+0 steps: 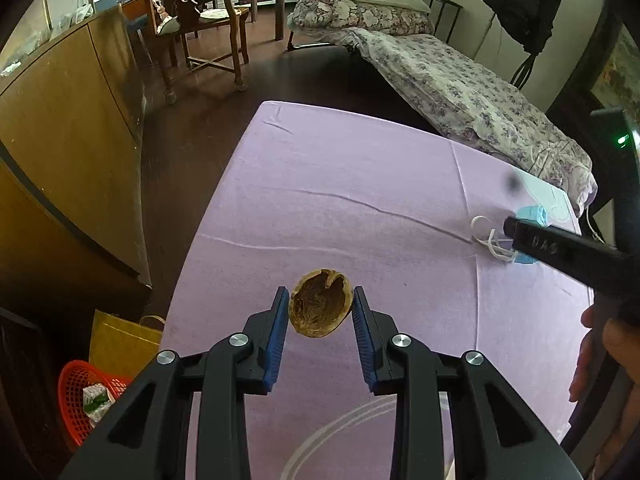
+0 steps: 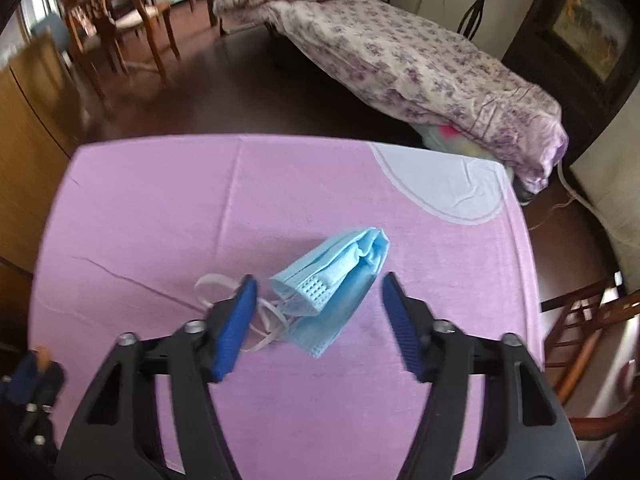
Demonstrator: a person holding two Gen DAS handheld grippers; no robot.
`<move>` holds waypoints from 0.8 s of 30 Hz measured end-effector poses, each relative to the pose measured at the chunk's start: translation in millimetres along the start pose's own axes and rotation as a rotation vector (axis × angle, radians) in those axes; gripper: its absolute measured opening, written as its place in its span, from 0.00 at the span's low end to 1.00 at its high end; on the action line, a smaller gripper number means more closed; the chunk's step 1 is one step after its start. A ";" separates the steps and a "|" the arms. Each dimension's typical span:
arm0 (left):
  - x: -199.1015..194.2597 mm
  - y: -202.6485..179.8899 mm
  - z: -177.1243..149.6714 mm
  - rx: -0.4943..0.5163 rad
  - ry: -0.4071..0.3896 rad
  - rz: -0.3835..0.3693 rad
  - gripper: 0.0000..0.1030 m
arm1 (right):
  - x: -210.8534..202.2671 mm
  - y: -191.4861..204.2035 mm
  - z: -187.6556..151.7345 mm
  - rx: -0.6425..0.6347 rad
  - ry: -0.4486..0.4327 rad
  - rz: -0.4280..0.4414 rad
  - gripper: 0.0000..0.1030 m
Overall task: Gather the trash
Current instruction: 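Grasp the blue face mask with the right tool, then carry the walnut shell and mask in both tools over the wastebasket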
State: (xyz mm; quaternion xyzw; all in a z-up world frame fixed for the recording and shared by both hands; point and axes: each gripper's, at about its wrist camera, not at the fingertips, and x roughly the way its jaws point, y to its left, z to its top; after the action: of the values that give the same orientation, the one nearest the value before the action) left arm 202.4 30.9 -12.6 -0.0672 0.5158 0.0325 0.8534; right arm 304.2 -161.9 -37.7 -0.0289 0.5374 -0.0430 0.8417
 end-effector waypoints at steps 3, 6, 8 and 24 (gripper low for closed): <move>-0.6 -0.2 -1.0 0.006 -0.003 0.003 0.31 | -3.9 -6.7 -5.5 0.016 0.008 0.010 0.28; -0.5 -1.9 0.3 0.007 -0.004 0.006 0.31 | -12.0 -17.9 -17.3 0.040 0.018 0.062 0.21; -0.5 -0.5 -1.3 0.000 0.004 0.001 0.31 | -17.6 -25.4 -22.6 0.042 0.014 0.083 0.18; -79.2 58.4 -89.2 -0.036 -0.001 0.019 0.31 | -122.4 -0.6 -124.2 -0.114 -0.075 0.335 0.18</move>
State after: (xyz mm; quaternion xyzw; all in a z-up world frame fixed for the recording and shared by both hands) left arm 80.0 76.5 11.9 -0.0776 0.5155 0.0502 0.8519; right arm 140.3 -150.1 20.6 0.0118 0.5044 0.1292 0.8537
